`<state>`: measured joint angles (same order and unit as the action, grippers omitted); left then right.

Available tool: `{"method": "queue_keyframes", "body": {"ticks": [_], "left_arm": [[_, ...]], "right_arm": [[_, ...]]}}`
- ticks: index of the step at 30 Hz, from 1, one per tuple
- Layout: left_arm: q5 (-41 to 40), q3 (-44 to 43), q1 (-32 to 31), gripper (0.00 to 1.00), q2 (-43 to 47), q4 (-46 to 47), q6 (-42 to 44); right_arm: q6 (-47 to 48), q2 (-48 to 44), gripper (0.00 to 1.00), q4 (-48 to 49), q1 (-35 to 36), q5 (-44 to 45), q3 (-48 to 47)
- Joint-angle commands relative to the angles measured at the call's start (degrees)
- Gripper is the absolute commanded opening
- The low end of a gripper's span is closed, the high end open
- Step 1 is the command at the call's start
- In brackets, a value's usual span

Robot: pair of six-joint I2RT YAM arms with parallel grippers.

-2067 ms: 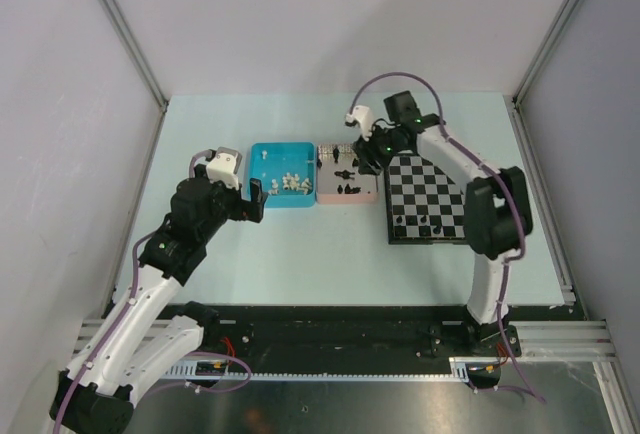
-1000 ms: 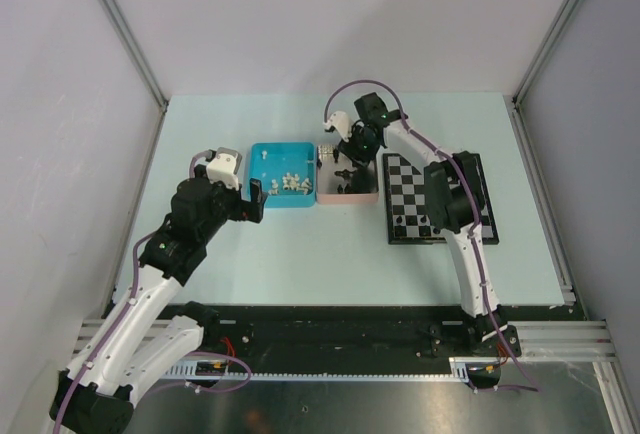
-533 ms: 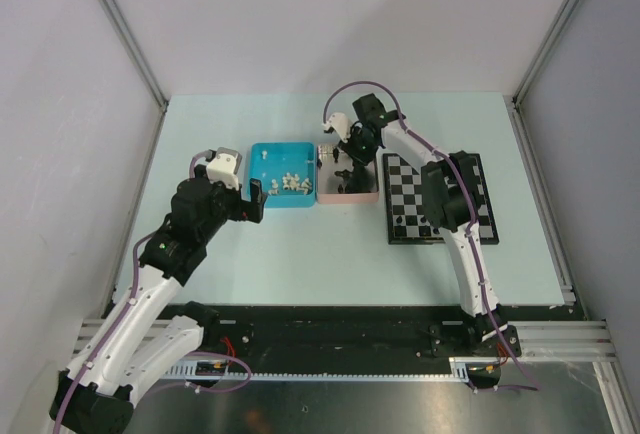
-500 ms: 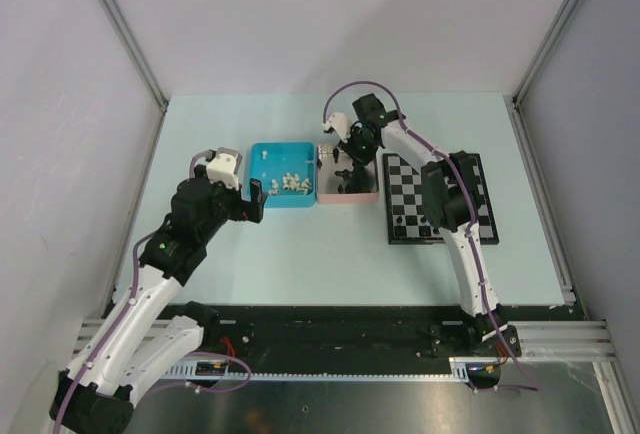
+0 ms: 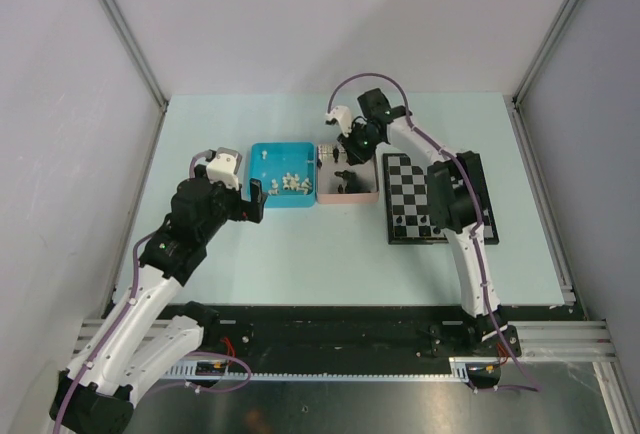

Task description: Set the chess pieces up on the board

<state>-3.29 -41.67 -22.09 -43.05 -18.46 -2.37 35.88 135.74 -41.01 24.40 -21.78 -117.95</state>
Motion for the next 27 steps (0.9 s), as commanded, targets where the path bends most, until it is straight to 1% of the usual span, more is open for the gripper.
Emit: {"method": "queue_keyframes", "body": {"ticks": [1,5,7,11,15,18,19,24,25,27], "left_arm": [[1.00,0.10,0.29,1.00,0.60,1.85,2.20],[1.44,0.10,0.38,0.99,0.51,1.85,2.20],[1.44,0.10,0.29,1.00,0.51,1.85,2.20],[1.53,0.19,0.29,1.00,0.33,1.85,2.20],[1.44,0.19,0.29,0.99,0.42,1.93,2.20],[1.36,0.19,0.38,1.00,0.33,1.76,2.20],[1.36,0.19,0.29,0.99,0.33,1.93,2.20],[1.44,0.19,0.29,0.99,0.33,1.85,2.20],[1.44,0.10,0.38,1.00,0.51,1.93,2.20],[1.10,0.18,0.38,0.99,0.60,1.85,2.20]], "right_arm": [[-4.67,-5.49,0.13,-0.03,-1.02,-6.60,-0.17],[-7.31,-5.32,0.14,-0.12,-1.90,-10.73,-0.52],[-6.79,-4.96,0.14,-0.64,-1.73,-10.65,-0.53],[-4.06,-4.79,0.15,-1.09,-0.59,-4.51,0.70],[-3.36,-5.48,0.15,-0.30,0.38,-0.91,0.70],[-0.99,-7.24,0.16,0.06,1.96,5.33,0.79],[0.06,-7.59,0.16,0.06,2.49,8.74,0.97],[5.15,-10.06,0.17,-1.08,4.94,16.32,1.93],[5.95,-10.75,0.17,-1.17,5.30,19.29,2.37],[8.66,-11.72,0.18,-0.91,6.35,21.77,4.04]]}}
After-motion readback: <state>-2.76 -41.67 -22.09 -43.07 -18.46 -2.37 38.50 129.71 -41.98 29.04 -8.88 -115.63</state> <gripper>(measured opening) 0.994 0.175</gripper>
